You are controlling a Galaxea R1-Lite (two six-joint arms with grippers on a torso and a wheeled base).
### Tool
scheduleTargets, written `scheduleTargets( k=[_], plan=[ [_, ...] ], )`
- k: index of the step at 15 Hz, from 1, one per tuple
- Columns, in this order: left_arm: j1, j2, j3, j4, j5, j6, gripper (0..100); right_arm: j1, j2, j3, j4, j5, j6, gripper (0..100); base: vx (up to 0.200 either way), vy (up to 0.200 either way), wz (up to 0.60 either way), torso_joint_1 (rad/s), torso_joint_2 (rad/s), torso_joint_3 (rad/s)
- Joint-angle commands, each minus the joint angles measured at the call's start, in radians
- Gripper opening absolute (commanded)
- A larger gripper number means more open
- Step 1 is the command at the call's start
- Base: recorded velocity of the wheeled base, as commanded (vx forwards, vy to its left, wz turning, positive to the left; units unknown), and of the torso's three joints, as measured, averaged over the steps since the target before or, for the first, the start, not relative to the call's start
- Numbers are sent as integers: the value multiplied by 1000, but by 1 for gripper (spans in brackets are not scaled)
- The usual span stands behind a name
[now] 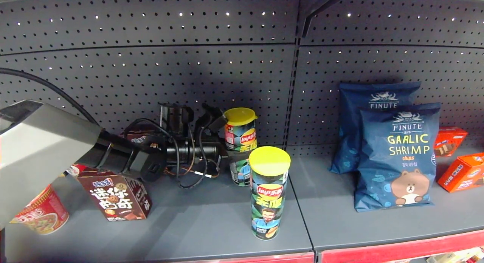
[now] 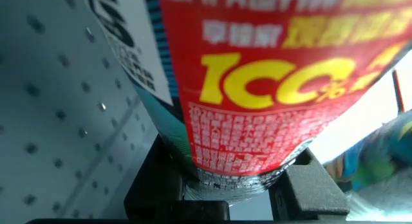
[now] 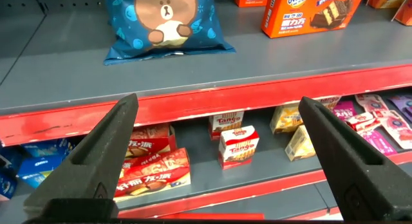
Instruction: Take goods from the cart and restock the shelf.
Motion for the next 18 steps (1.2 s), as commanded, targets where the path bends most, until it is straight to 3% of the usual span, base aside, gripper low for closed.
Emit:
scheduleTargets(
  k=[1,12,18],
  plan=[
    [11,2,-18,40,0,31,0,0,2,0,0,0,-1,100,0,0,0,0,0,0],
    [-6,68,-161,105,0,41,0,0,2,0,0,9,-1,100,0,0,0,0,0,0],
    [-19,89,-161,105,1,41,0,0,2,0,0,9,-1,100,0,0,0,0,0,0]
  ],
)
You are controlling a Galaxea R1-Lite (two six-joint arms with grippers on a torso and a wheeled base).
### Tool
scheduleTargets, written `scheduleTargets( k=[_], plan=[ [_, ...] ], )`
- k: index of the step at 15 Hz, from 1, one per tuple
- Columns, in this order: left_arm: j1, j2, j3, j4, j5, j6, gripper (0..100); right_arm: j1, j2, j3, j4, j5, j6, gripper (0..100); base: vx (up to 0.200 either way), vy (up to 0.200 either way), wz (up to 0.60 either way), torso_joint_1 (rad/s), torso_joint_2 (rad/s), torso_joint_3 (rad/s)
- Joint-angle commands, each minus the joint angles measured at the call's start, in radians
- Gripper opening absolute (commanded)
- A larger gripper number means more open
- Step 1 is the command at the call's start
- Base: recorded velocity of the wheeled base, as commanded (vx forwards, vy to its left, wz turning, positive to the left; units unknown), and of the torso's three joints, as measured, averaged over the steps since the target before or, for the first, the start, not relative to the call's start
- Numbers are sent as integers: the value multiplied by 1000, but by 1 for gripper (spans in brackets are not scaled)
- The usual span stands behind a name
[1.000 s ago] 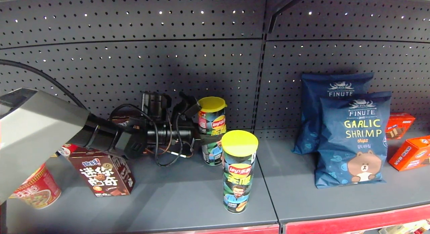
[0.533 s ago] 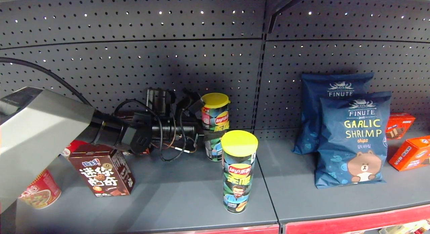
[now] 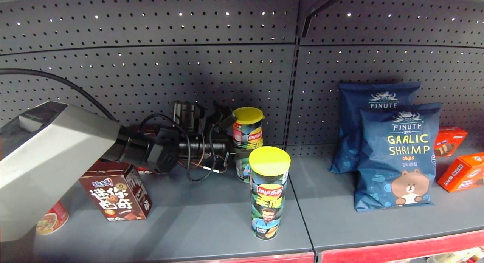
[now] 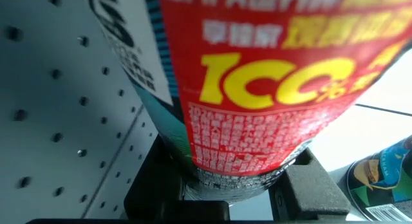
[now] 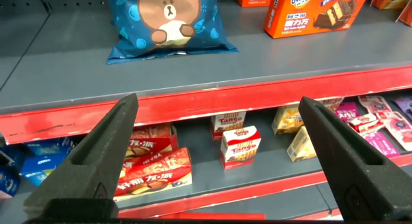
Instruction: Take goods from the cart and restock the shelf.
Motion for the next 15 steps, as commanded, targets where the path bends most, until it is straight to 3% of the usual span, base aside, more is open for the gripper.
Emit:
scheduleTargets(
  k=[1,2,3,8,11,15],
  plan=[
    [-1,8,0,-1,1,1,0,1,2,0,0,-1,-1,100,0,0,0,0,0,0],
    [-1,8,0,-1,1,1,100,1,2,0,0,-1,-1,100,0,0,0,0,0,0],
    [0,19,-2,-1,4,17,100,1,2,0,0,1,1,100,0,0,0,0,0,0],
    [-3,6,9,-4,5,32,100,1,2,0,0,2,8,100,0,0,0,0,0,0],
    [10,-35,67,-9,7,50,100,1,2,0,0,2,5,100,0,0,0,0,0,0],
    [25,-121,196,-19,81,56,100,1,2,0,0,1,2,100,0,0,0,0,0,0]
  ],
)
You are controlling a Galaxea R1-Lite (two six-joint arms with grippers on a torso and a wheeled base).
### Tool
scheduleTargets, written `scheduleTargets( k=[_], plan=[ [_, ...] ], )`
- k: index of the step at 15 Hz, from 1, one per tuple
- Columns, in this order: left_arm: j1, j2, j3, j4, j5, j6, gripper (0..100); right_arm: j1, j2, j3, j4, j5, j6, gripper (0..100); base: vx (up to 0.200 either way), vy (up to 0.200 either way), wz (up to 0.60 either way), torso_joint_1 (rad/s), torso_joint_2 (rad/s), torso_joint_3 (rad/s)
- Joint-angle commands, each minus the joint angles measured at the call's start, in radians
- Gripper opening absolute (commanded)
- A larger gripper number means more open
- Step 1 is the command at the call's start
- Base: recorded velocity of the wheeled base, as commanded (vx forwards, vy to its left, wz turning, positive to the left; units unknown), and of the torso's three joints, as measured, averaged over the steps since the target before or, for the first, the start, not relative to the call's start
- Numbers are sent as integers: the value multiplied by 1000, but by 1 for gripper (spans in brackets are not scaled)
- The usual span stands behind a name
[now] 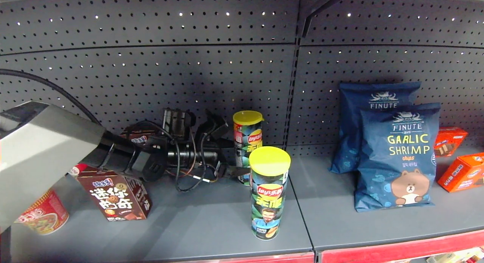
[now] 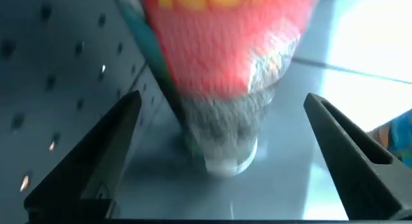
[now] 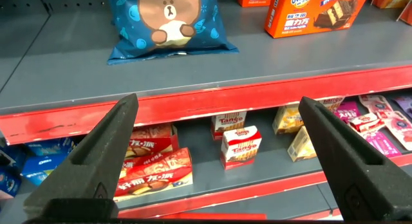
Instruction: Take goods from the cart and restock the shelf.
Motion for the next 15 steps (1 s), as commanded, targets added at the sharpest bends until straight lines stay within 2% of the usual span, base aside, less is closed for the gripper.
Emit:
scheduleTargets(
  k=[1,3,5,10,11,15],
  plan=[
    [13,-63,62,-24,3,0,100,0,2,0,0,0,-1,100,0,0,0,0,0,0],
    [24,-74,94,-80,22,-5,100,0,2,0,0,-1,-1,100,0,0,0,0,0,0],
    [30,-81,121,-108,91,-5,100,0,2,0,0,-1,-3,100,0,0,0,0,0,0],
    [30,-110,154,-108,129,-6,100,0,2,0,0,0,-1,100,0,0,0,0,0,0],
    [25,-110,152,-108,170,-11,100,0,2,0,0,0,0,100,0,0,0,0,0,0],
    [4,-109,151,-105,241,-17,100,0,2,0,0,0,2,100,0,0,0,0,0,0]
  ],
)
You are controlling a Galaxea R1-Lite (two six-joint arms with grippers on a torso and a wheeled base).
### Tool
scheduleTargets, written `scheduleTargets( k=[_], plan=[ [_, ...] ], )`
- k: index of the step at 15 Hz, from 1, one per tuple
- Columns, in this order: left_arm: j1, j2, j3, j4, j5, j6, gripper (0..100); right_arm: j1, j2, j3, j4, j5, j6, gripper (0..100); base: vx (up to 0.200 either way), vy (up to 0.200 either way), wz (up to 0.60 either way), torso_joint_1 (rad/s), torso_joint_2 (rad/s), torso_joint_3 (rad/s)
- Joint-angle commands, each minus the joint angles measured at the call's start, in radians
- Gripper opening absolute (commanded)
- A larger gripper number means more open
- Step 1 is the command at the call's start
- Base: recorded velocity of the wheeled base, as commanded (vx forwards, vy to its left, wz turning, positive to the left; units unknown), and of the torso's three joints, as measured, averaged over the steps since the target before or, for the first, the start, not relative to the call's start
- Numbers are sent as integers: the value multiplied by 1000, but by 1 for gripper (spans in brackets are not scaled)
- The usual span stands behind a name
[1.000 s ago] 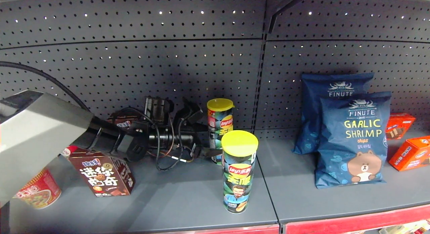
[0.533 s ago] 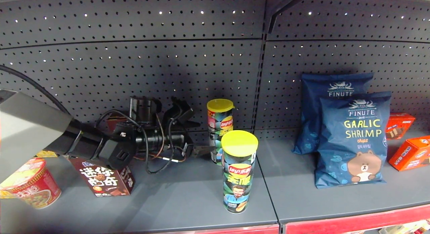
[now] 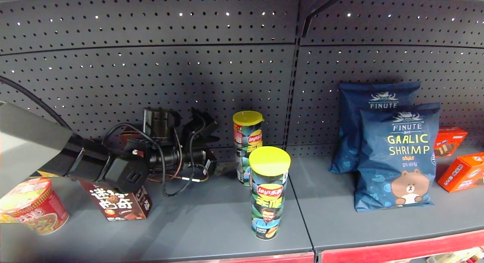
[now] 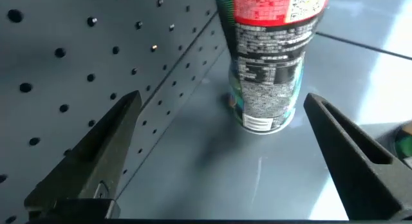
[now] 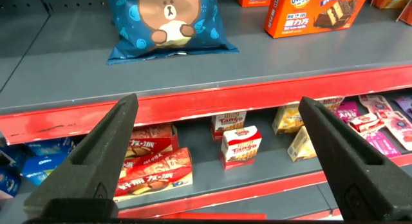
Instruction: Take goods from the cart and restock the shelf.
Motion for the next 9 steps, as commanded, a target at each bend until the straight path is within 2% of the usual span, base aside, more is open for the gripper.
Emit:
scheduleTargets(
  k=[1,2,3,4,6,9],
  plan=[
    [-16,-2,-1,1,24,-16,100,1,2,0,0,1,0,100,0,0,0,0,0,0],
    [-47,-2,-5,-1,85,-72,100,1,2,0,0,1,2,100,0,0,0,0,0,0],
    [-62,-1,-10,-2,136,-97,100,1,2,0,0,1,2,100,0,0,0,0,0,0],
    [-71,1,-17,-2,188,-100,100,1,2,0,0,1,3,100,0,0,0,0,0,0],
    [-85,-1,-24,-4,248,-98,100,1,2,0,0,1,3,100,0,0,0,0,0,0],
    [-85,-1,-30,-4,251,-98,100,1,2,0,0,1,3,100,0,0,0,0,0,0]
  ],
)
